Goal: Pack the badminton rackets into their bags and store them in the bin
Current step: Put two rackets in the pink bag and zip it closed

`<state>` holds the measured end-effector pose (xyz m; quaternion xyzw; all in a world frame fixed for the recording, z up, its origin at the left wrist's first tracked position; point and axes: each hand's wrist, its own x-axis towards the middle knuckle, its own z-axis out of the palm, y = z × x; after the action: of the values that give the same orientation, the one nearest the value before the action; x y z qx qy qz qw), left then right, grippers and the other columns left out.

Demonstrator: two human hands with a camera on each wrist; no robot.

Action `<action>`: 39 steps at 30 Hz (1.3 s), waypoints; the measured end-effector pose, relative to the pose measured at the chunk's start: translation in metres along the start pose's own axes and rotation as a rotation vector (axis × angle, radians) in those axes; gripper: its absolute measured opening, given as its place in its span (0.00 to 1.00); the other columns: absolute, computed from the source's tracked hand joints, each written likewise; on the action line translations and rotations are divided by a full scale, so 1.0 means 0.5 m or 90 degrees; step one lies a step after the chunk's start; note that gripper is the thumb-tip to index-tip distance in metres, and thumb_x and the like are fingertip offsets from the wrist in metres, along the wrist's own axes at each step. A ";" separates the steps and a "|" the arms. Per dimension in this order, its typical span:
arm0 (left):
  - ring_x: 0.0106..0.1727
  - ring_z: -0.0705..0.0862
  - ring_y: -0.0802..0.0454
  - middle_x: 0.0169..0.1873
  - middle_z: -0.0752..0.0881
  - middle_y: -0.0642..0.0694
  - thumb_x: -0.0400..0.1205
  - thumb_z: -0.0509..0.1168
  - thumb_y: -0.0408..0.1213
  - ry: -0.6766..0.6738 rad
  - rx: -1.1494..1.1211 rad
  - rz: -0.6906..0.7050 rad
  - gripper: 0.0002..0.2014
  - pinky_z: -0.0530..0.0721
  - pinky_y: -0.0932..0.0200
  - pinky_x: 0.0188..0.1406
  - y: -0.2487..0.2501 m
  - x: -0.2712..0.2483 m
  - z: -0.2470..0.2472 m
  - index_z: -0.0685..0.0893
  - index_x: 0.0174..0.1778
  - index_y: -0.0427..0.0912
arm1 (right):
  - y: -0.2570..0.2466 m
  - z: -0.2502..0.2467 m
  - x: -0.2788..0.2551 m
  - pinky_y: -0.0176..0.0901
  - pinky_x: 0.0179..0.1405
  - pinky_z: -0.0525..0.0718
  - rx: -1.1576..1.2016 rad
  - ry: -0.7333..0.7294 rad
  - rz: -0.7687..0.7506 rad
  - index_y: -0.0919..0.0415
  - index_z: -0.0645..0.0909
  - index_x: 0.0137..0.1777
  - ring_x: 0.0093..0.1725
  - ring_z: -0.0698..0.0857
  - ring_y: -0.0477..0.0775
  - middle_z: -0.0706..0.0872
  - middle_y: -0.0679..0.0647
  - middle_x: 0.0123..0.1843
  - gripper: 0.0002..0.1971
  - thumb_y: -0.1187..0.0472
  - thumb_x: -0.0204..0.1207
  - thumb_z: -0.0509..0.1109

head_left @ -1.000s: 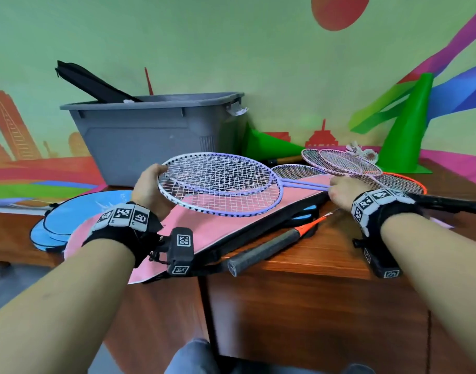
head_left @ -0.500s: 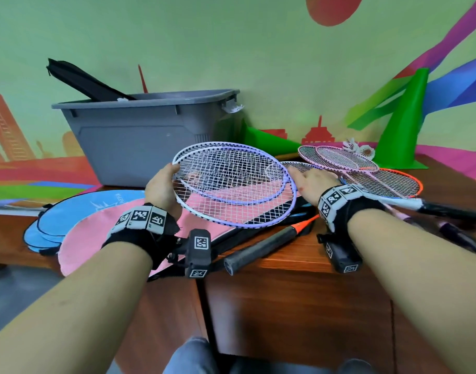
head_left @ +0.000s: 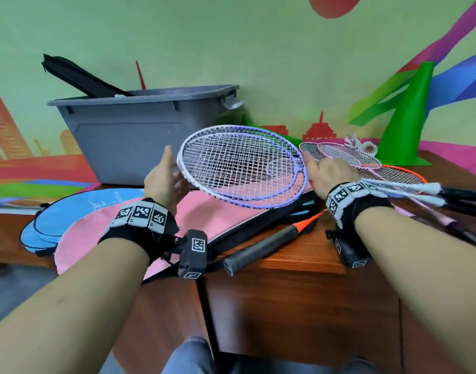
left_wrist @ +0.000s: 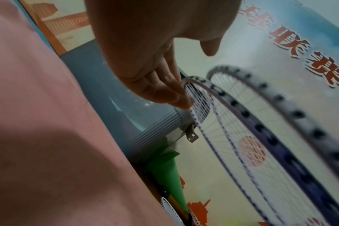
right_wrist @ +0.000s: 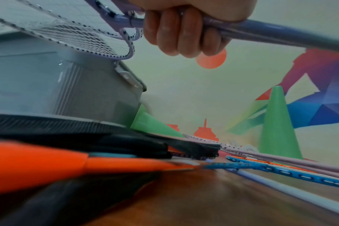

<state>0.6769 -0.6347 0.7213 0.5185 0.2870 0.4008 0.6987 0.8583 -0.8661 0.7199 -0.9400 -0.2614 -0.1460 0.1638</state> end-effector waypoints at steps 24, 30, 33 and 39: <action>0.42 0.82 0.50 0.42 0.89 0.46 0.77 0.65 0.37 -0.328 1.036 0.191 0.09 0.75 0.63 0.46 -0.059 -0.043 -0.072 0.90 0.47 0.41 | 0.027 -0.030 -0.011 0.44 0.38 0.71 0.076 -0.122 -0.009 0.60 0.70 0.30 0.37 0.77 0.58 0.74 0.61 0.32 0.29 0.39 0.82 0.46; 0.51 0.83 0.50 0.49 0.88 0.45 0.80 0.67 0.40 -0.227 0.827 0.197 0.11 0.74 0.63 0.51 -0.016 -0.012 -0.086 0.88 0.54 0.41 | 0.020 -0.034 -0.016 0.48 0.54 0.79 0.097 -0.155 -0.037 0.62 0.78 0.54 0.53 0.83 0.63 0.82 0.69 0.54 0.24 0.46 0.86 0.45; 0.47 0.84 0.47 0.43 0.89 0.42 0.75 0.69 0.49 -0.176 0.745 0.158 0.16 0.80 0.56 0.50 0.006 0.000 -0.091 0.88 0.45 0.38 | 0.017 -0.036 -0.018 0.38 0.51 0.75 0.100 -0.152 -0.057 0.50 0.83 0.55 0.56 0.82 0.60 0.83 0.62 0.59 0.20 0.46 0.86 0.49; 0.52 0.88 0.39 0.49 0.89 0.39 0.75 0.71 0.36 -0.189 0.480 0.072 0.07 0.82 0.36 0.62 0.018 0.036 -0.110 0.87 0.47 0.40 | 0.018 -0.027 0.001 0.40 0.27 0.64 0.091 -0.180 -0.030 0.59 0.74 0.24 0.31 0.77 0.55 0.77 0.56 0.28 0.31 0.37 0.81 0.53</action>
<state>0.6387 -0.5906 0.7139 0.8055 0.2807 0.2262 0.4703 0.8608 -0.8784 0.7304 -0.9306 -0.3138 0.0031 0.1884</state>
